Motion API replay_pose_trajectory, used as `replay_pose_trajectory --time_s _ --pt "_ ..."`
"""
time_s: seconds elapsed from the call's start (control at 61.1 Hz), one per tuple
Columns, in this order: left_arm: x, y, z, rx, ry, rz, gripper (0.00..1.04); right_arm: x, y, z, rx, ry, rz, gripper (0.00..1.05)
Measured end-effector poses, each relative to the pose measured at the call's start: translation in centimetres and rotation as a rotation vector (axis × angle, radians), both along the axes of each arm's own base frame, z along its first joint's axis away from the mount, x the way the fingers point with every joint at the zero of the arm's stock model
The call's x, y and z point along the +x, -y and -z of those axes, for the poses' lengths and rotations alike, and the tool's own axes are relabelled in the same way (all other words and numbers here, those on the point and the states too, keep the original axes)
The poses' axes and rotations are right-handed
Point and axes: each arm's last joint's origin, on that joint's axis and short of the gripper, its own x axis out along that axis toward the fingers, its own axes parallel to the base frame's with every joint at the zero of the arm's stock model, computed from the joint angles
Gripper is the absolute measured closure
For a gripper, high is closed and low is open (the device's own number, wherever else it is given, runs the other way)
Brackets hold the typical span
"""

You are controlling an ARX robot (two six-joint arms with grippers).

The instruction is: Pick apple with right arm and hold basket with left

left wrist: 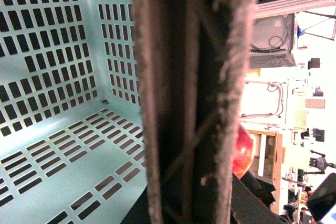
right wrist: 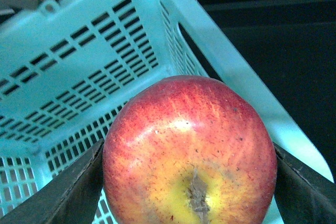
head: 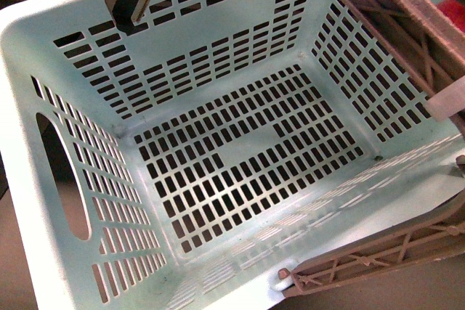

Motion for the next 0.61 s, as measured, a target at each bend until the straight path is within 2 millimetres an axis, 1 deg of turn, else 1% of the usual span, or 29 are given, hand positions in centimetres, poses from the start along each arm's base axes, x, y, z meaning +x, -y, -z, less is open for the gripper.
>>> replay_pose_trajectory --time_s 0.033,0.131,0.246,0.311,0.377,0.409,0.491,0.557,0.606 --pt "0.0 0.0 0.0 0.000 0.000 0.001 0.98 0.0 0.2 -0.2 0.001 0.010 0.014 0.09" --pt "0.0 0.0 0.0 -0.001 -0.001 0.004 0.98 -0.5 0.8 -0.6 -0.001 0.015 0.066 0.09" --pt "0.1 0.1 0.3 0.006 -0.006 0.000 0.98 -1.6 1.6 -1.1 -0.016 0.007 0.150 0.09" --pt "0.1 0.0 0.2 0.008 -0.004 -0.006 0.98 -3.0 2.5 -1.5 -0.032 0.002 0.243 0.09" --pt "0.1 0.0 0.3 0.008 -0.005 -0.004 0.98 -5.0 3.4 -1.0 -0.059 -0.024 0.346 0.09" --pt "0.1 0.0 0.3 0.008 -0.006 -0.003 0.98 -5.5 3.6 -0.5 -0.049 0.004 0.320 0.12" --pt "0.1 0.1 0.3 0.006 -0.008 -0.001 0.98 -6.1 4.1 0.8 -0.022 0.204 0.155 0.25" --pt "0.1 0.1 0.3 0.005 -0.008 0.000 0.98 -6.5 4.5 1.0 -0.067 0.328 0.100 0.36" --pt "0.1 0.1 0.3 0.005 -0.008 0.000 0.98 -6.7 4.7 0.9 -0.099 0.368 0.089 0.43"
